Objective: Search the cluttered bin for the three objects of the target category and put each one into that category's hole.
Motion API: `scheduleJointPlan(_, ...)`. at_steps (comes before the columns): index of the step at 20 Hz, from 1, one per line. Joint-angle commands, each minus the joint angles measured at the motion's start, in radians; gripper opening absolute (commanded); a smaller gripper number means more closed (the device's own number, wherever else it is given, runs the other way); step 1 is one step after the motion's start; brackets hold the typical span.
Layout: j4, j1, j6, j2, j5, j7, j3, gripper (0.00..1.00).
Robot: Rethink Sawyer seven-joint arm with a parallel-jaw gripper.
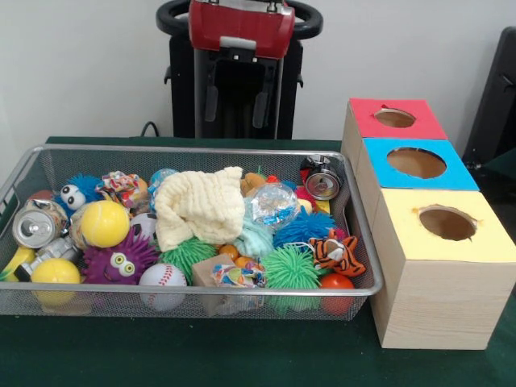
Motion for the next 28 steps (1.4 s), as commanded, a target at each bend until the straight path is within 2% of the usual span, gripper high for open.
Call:
scheduleJointPlan(1,0.059,-0.047,0.125,0.008,0.032,0.082,0.123,1.0)
scheduleJointPlan(11,0.01,-0.08,0.149,0.025,0.022,0.083,0.092,1.0)
scheduleJointPlan(13,0.015,-0.109,0.152,0.017,0.016,0.061,0.101,1.0)
scheduleJointPlan(21,0.052,-0.315,0.157,0.029,-0.043,-0.084,0.221,1.0)
scheduleJointPlan(24,0.045,-0.373,0.163,0.046,-0.074,-0.12,0.261,1.0)
scheduleJointPlan(28,0.036,-0.411,0.158,0.063,-0.106,-0.126,0.285,1.0)
